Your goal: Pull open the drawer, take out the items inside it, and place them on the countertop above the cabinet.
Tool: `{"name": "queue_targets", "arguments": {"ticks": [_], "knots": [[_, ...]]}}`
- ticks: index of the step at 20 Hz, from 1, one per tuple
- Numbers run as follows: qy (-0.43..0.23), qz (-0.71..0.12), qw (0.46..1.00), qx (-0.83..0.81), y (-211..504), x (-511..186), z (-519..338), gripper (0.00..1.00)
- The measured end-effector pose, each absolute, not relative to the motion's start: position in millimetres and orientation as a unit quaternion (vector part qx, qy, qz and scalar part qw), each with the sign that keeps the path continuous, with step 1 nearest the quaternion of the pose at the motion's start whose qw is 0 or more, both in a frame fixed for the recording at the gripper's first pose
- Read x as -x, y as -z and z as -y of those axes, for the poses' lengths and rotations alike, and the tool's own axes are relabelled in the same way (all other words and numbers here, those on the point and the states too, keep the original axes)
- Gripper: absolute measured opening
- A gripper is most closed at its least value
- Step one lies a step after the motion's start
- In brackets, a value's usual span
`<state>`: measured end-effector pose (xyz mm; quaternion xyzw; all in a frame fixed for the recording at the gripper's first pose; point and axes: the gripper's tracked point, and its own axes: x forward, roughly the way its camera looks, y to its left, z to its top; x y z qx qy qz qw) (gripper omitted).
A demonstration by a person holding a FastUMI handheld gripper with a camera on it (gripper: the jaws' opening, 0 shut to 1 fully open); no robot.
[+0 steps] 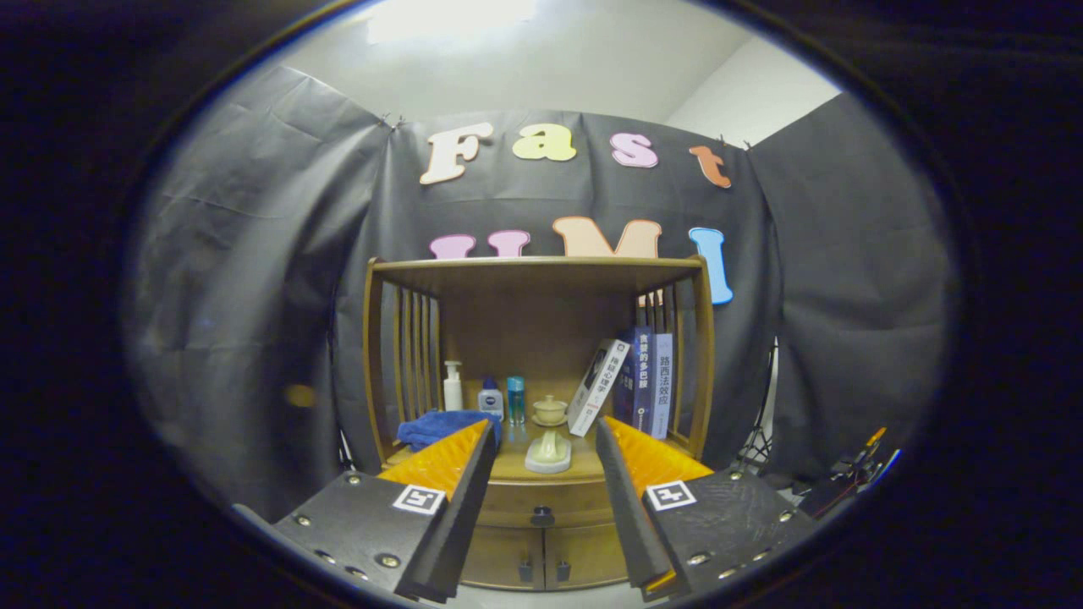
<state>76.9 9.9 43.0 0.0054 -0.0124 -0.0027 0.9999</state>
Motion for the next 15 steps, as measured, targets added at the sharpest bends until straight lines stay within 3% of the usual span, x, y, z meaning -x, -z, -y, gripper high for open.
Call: {"name": "queue_targets", "arguments": {"ticks": [15], "knots": [[0.012,-0.031,0.999,-0.001,-20,-70,-6,0.72]]}}
